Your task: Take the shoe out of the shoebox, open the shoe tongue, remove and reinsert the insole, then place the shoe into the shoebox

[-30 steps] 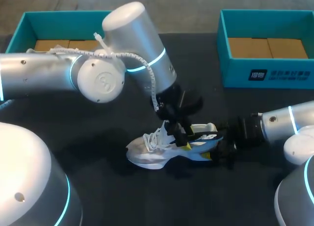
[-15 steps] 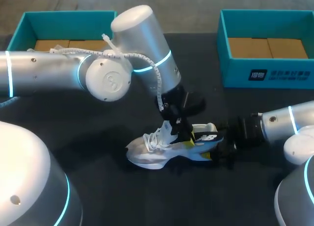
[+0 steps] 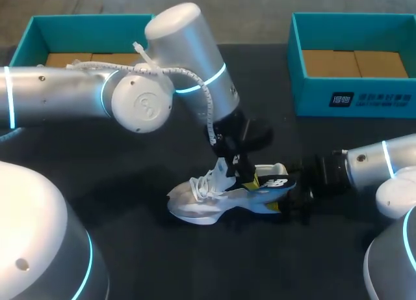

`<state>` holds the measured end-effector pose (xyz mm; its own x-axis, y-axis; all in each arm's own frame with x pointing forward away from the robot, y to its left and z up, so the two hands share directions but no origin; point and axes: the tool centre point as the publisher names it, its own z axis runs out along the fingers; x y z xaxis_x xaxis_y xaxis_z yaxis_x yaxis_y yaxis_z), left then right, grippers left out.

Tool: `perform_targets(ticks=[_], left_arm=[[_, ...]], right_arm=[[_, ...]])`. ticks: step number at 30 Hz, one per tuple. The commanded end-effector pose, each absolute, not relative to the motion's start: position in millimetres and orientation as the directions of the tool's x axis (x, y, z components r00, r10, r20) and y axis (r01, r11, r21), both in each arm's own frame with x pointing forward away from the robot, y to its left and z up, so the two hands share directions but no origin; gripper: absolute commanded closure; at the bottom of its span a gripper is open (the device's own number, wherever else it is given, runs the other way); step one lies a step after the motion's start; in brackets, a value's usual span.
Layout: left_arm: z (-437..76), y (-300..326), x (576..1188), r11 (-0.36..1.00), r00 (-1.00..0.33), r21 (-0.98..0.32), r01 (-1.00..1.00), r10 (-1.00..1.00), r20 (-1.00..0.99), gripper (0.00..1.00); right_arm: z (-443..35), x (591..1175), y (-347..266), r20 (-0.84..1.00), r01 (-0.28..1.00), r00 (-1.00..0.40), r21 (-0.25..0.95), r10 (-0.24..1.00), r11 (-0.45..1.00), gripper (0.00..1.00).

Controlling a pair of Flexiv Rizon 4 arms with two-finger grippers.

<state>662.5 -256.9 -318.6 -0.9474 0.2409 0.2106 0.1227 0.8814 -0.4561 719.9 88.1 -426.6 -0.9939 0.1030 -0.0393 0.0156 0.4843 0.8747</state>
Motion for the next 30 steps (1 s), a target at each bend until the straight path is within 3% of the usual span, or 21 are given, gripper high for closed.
perform_targets(ticks=[1,30], left_arm=[[-309.7,-244.6,654.8,0.875,-0.952,-0.467,0.129,0.241,0.190,1.00],[-227.5,-201.2,633.9,0.865,-0.961,-0.452,0.218,0.271,0.055,1.00]], right_arm=[[-428.1,719.6,89.3,-0.041,0.016,-0.994,0.874,0.105,0.487,1.00],[-428.1,719.6,89.3,-0.041,0.016,-0.994,0.874,0.105,0.487,1.00]])
